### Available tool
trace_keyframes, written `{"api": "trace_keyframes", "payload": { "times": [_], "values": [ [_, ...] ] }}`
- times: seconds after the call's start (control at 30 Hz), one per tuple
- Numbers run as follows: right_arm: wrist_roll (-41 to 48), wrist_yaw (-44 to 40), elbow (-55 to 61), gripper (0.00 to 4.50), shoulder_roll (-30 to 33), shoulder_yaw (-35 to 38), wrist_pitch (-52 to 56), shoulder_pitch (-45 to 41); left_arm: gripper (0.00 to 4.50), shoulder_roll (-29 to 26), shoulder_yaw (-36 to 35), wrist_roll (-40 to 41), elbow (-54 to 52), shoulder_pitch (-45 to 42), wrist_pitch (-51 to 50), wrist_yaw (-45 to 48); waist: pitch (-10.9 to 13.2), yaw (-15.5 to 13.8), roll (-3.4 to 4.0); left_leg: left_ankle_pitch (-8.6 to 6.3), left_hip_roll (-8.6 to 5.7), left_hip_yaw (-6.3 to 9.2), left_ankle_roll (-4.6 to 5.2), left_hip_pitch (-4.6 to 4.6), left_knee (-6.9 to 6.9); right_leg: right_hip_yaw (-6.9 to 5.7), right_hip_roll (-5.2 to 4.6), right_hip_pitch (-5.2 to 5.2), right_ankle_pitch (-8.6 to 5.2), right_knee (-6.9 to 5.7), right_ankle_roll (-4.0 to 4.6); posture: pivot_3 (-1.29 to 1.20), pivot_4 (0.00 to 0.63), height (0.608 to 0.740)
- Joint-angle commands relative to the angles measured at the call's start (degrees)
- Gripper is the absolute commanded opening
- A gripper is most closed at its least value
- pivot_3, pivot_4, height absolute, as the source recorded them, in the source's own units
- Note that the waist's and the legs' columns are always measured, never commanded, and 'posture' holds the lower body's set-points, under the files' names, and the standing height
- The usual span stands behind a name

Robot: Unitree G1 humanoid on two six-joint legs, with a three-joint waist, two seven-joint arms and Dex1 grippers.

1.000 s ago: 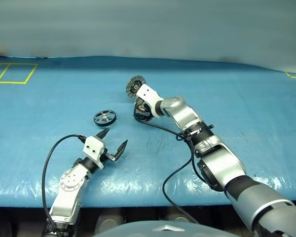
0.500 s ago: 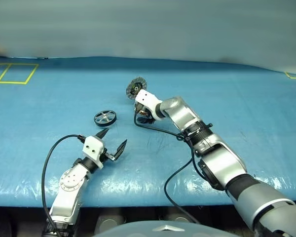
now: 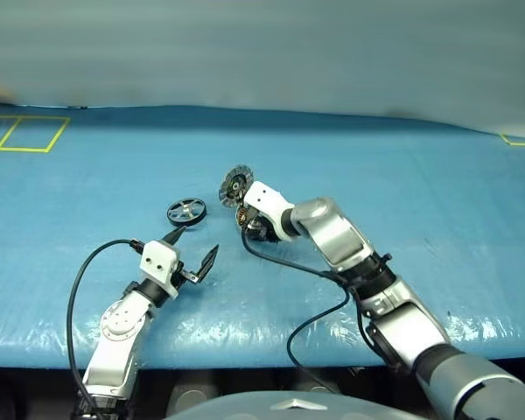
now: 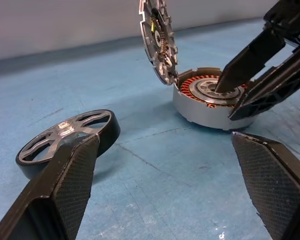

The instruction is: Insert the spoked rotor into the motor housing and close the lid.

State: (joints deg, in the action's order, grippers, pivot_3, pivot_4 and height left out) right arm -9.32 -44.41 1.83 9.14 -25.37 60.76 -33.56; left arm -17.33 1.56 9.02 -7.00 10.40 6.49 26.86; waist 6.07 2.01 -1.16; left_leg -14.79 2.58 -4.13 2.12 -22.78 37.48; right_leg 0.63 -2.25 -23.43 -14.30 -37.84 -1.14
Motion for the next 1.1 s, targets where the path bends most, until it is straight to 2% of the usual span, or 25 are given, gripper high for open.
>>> {"api": "trace_keyframes", "payload": {
  "times": [0.03,0.17,0.37,0.53,0.8,1.0,1.1],
  "values": [
    [3.0,3.2,4.4,1.9,-1.7,-2.1,11.6,8.2,4.5,-0.4,0.6,0.3,-3.4,0.4,0.2,1.0,-0.2,0.1,-0.04,-0.02,0.0,0.0,-0.03,0.03,-0.05,-0.01,-0.04,0.0,-0.02,0.01,0.04,0.0,0.15,0.74],
    [3.6,10.4,13.9,1.9,-6.9,0.8,21.3,14.1,4.5,-0.2,1.8,-0.7,-3.3,1.0,0.6,1.2,-0.3,0.1,-0.01,-0.08,-0.01,0.01,-0.19,0.09,-0.3,-0.08,-0.26,-0.07,-0.14,0.02,0.24,0.0,0.15,0.74],
    [5.2,17.3,19.9,1.9,-12.4,2.7,29.5,17.4,4.5,-0.1,2.1,-0.5,-2.9,0.9,0.4,1.3,-0.3,0.2,0.0,-0.24,-0.01,0.01,-0.47,0.03,-0.48,-0.19,-0.34,-0.2,-0.22,0.09,0.38,0.0,0.15,0.74],
    [7.4,20.5,22.3,1.9,-14.7,5.2,31.7,18.7,4.5,-0.6,1.6,-0.2,-3.5,0.9,-0.1,1.5,-0.3,0.2,0.04,-0.26,-0.01,0.03,-0.5,-0.01,-0.55,-0.25,-0.36,-0.24,-0.26,0.15,0.43,0.0,0.15,0.74],
    [15.6,21.7,25.4,1.9,-17.2,7.6,31.7,19.1,4.5,-0.6,1.9,-0.2,-4.1,1.3,-0.6,1.5,-0.2,0.6,0.04,-0.13,-0.01,0.09,-0.27,-0.17,-0.65,-0.38,-0.35,-0.33,-0.28,0.3,0.44,0.0,0.15,0.74],
    [19.2,23.8,25.0,1.9,-16.7,6.7,31.7,17.1,4.5,-0.6,2.0,-0.1,-3.9,0.9,-1.0,1.7,-0.2,1.6,0.03,-0.11,0.01,0.12,-0.25,-0.17,-0.77,-0.44,-0.34,-0.36,-0.31,0.31,0.46,0.0,0.15,0.74],
    [20.8,24.8,25.3,2.89,-17.7,7.1,31.7,16.0,4.5,-0.6,1.9,0.0,-3.9,0.6,-1.1,1.9,-0.1,1.6,0.03,-0.1,0.01,0.13,-0.24,-0.17,-0.86,-0.5,-0.33,-0.37,-0.32,0.36,0.47,0.0,0.15,0.74]
  ]
}}
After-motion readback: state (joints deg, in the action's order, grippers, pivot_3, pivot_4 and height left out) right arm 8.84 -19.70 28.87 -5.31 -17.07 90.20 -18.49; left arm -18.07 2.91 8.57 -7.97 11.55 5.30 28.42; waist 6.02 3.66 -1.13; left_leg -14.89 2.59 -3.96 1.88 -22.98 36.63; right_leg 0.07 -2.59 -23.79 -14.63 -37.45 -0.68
